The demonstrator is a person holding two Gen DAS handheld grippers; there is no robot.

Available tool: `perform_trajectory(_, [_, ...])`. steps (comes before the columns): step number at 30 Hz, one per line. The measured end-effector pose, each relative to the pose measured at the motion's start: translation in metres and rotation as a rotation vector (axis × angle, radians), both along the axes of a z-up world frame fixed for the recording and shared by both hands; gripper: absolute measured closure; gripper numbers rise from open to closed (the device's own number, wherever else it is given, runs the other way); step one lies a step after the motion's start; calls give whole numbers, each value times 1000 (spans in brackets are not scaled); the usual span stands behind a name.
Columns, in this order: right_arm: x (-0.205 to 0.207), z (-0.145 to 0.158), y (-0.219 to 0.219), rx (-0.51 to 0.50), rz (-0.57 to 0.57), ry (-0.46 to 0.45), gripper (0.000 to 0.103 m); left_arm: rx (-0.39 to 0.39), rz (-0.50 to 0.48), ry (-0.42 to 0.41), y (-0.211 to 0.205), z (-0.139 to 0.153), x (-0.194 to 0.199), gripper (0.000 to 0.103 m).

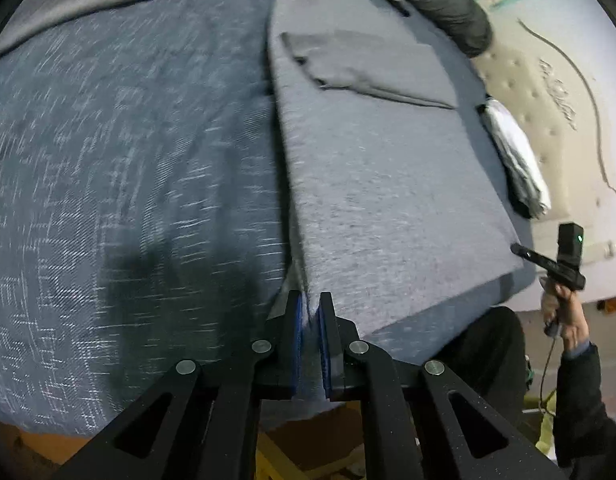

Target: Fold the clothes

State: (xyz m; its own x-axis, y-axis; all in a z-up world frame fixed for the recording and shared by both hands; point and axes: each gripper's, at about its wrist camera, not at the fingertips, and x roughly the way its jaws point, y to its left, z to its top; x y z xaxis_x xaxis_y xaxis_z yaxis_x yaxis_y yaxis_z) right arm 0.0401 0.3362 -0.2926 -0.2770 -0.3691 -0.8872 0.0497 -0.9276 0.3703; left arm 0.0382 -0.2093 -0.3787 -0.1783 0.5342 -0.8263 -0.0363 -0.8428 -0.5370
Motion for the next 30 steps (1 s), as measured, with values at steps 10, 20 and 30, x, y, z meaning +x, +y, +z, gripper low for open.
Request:
perform_trajectory(10, [3, -11, 1, 78, -23, -52, 97, -101, 28, 92, -9, 30, 0, 84])
perform_trajectory(20, [-7, 17, -8, 71, -9, 60, 97, -167, -54, 111, 31, 22, -11, 74])
perform_trajectory(30, [3, -2, -17, 45, -18, 29, 96, -142, -51, 146, 20, 21, -17, 101])
